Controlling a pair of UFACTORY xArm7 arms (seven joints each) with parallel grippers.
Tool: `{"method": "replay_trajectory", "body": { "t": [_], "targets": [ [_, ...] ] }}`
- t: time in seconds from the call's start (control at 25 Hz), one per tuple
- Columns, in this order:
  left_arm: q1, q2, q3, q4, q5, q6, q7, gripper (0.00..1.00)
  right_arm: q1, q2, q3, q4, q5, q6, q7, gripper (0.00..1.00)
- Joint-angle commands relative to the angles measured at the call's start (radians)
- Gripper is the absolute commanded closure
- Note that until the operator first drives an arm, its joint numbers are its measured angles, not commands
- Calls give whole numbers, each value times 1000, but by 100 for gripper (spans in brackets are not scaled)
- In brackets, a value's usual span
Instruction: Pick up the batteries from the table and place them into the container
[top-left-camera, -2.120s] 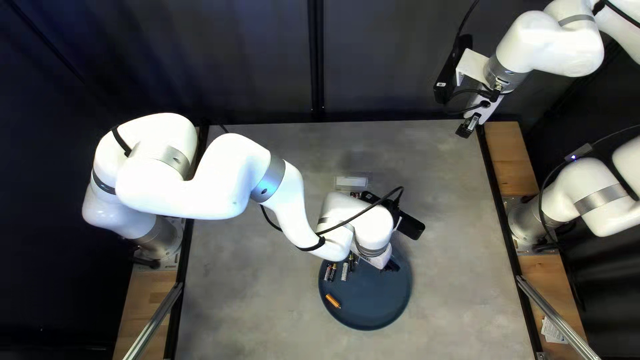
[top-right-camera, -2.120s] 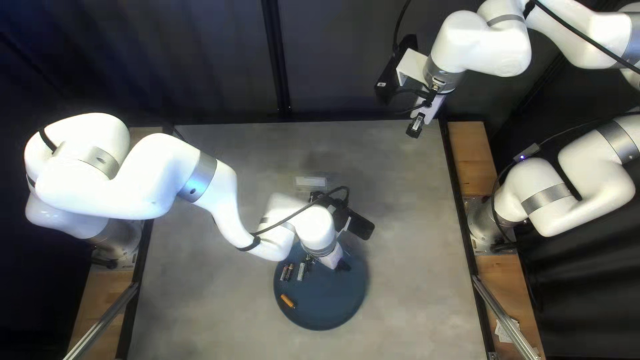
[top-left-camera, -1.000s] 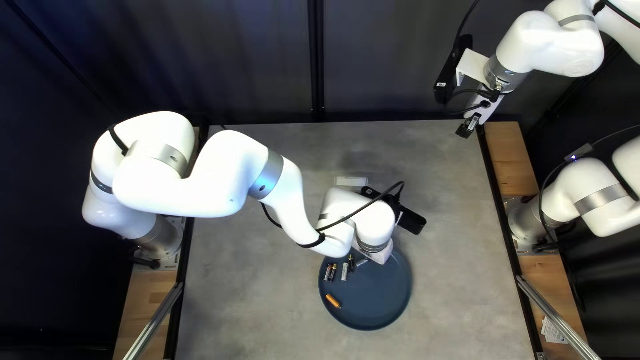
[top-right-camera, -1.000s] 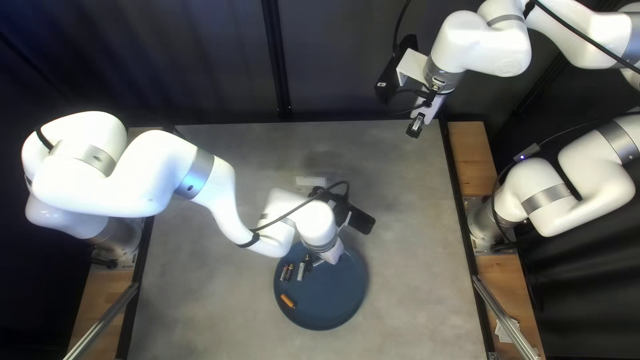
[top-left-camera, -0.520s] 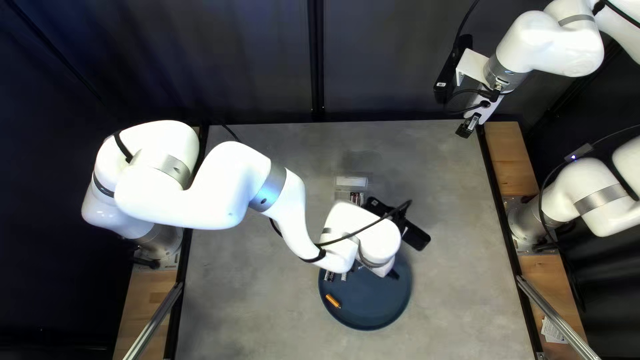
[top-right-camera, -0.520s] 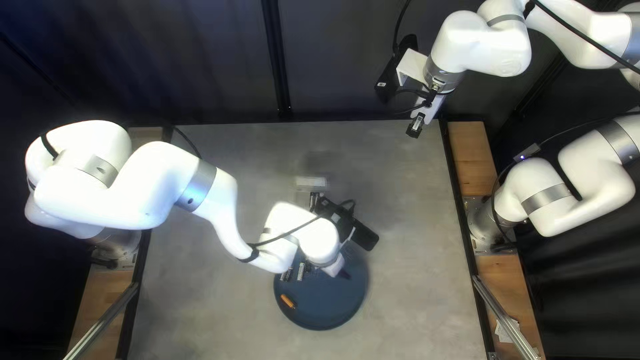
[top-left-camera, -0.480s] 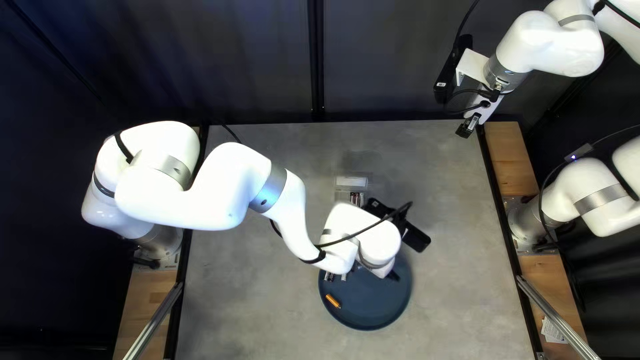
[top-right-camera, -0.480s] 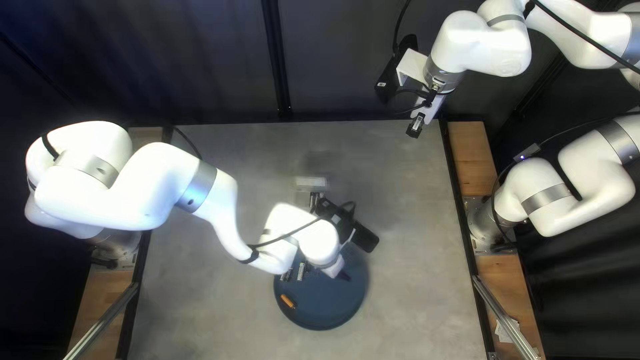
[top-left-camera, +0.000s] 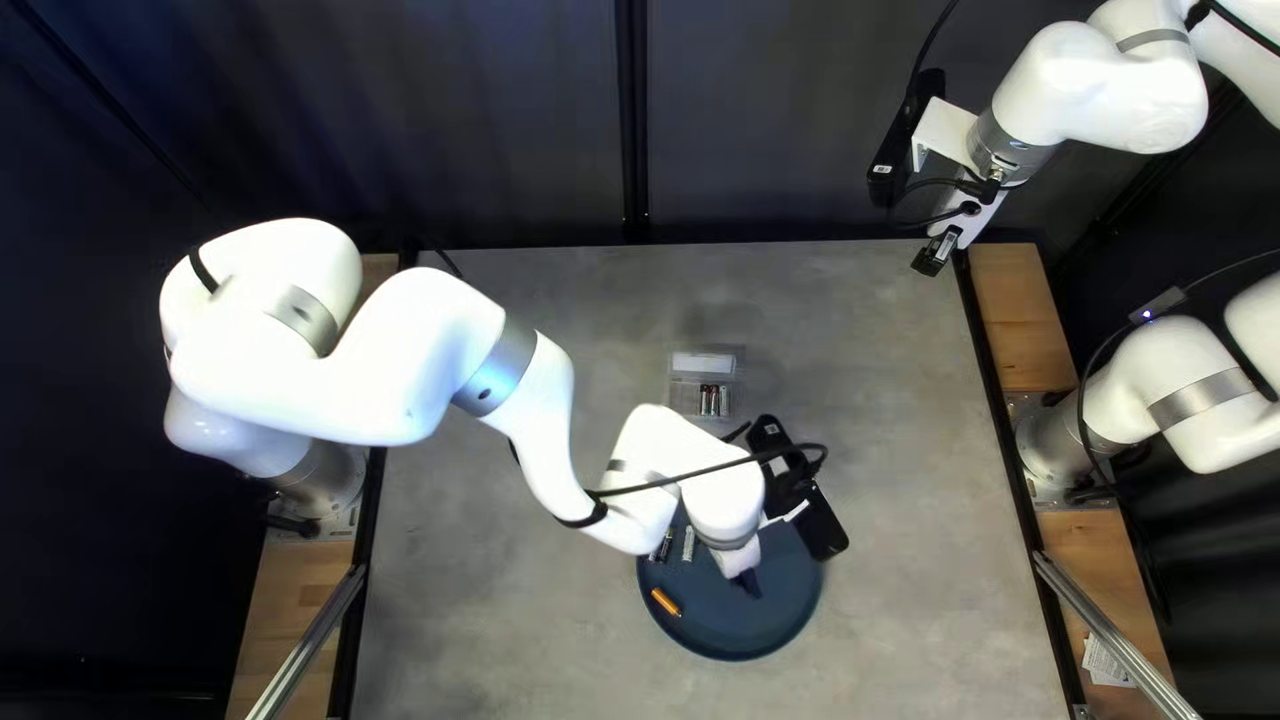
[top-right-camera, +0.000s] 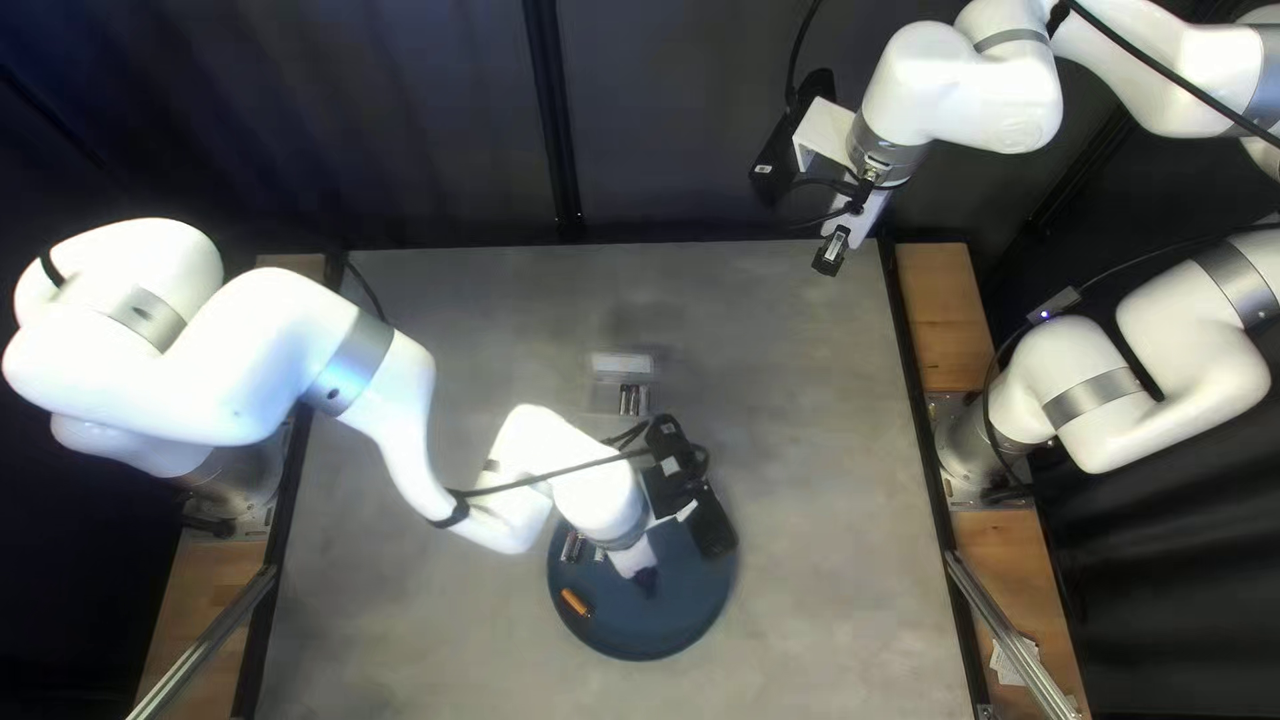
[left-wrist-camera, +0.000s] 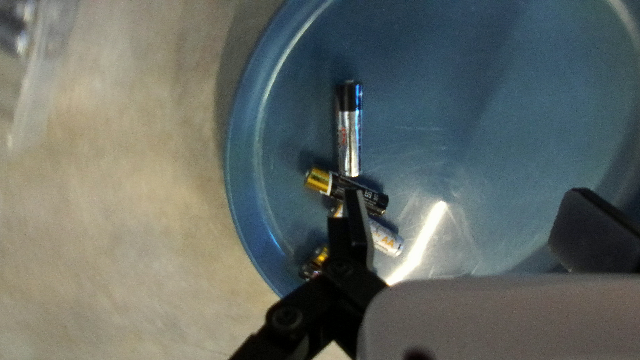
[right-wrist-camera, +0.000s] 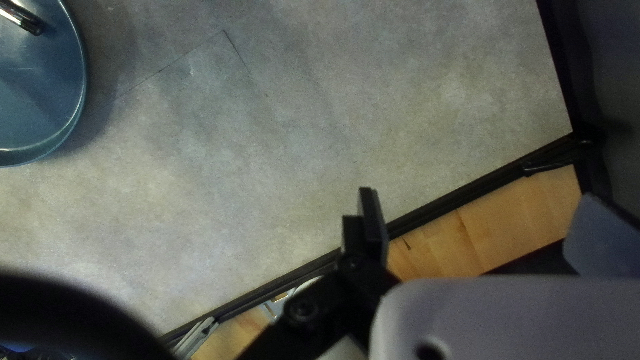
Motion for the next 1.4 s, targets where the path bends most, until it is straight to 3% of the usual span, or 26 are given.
{"method": "replay_trajectory", "body": {
  "t": [0.04, 0.16, 0.4, 0.92, 1.0, 1.08, 1.12, 1.4],
  "targets": [
    [35, 36, -19, 34, -31, 2, 52, 0, 0, 0, 0, 0, 0, 0, 0, 0],
    [19, 53, -6, 60, -25, 20, 24, 0, 0, 0, 0, 0, 0, 0, 0, 0],
    [-68, 126, 50, 161, 39, 93, -57, 0, 0, 0, 0, 0, 0, 0, 0, 0],
    [-85, 150, 64, 183, 55, 88, -74, 0, 0, 0, 0, 0, 0, 0, 0, 0],
    [-83, 152, 65, 181, 53, 83, -76, 10, 0, 0, 0, 0, 0, 0, 0, 0],
    [-82, 143, 67, 169, 53, 72, -86, 35, 0, 0, 0, 0, 0, 0, 0, 0],
    [-81, 132, 70, 155, 53, 63, -96, 100, 0, 0, 0, 0, 0, 0, 0, 0],
    [-99, 110, 94, 129, 65, 44, -162, 100, 0, 0, 0, 0, 0, 0, 0, 0]
  ]
}}
